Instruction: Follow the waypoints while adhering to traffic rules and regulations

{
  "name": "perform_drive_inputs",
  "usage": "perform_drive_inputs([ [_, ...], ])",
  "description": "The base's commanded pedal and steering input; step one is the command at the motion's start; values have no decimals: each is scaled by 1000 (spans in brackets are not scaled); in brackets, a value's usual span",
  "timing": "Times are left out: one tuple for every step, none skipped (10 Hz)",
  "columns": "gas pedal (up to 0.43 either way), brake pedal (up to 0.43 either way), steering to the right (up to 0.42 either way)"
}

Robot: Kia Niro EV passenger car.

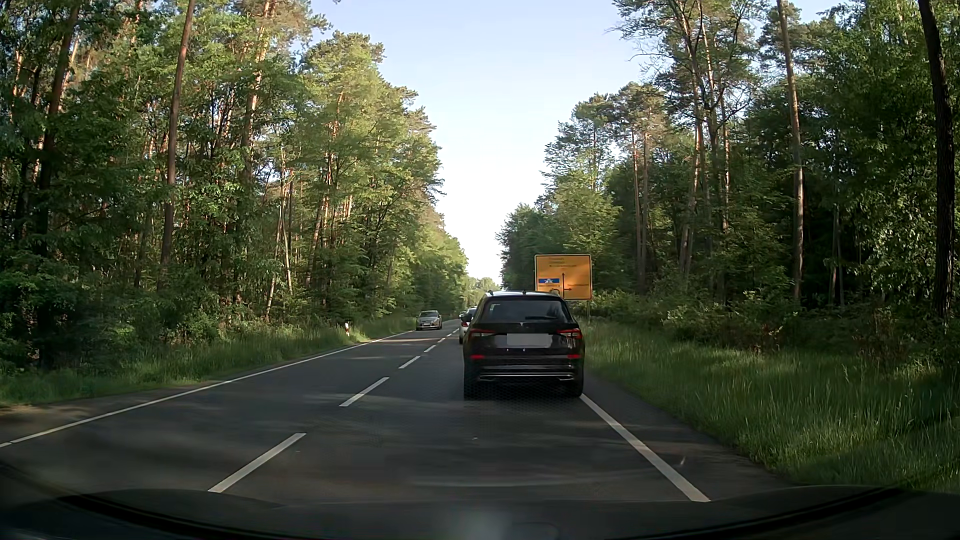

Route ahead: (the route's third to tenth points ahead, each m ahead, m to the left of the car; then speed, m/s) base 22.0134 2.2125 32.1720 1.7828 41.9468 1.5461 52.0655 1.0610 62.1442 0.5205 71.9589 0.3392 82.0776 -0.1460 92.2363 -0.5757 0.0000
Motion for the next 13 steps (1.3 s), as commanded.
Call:
perform_drive_inputs([
  [0,0,25],
  [0,0,25],
  [0,0,25],
  [0,0,25],
  [0,0,25],
  [0,0,25],
  [0,0,25],
  [0,0,25],
  [0,0,25],
  [0,0,25],
  [0,0,25],
  [0,0,25],
  [0,0,25],
])
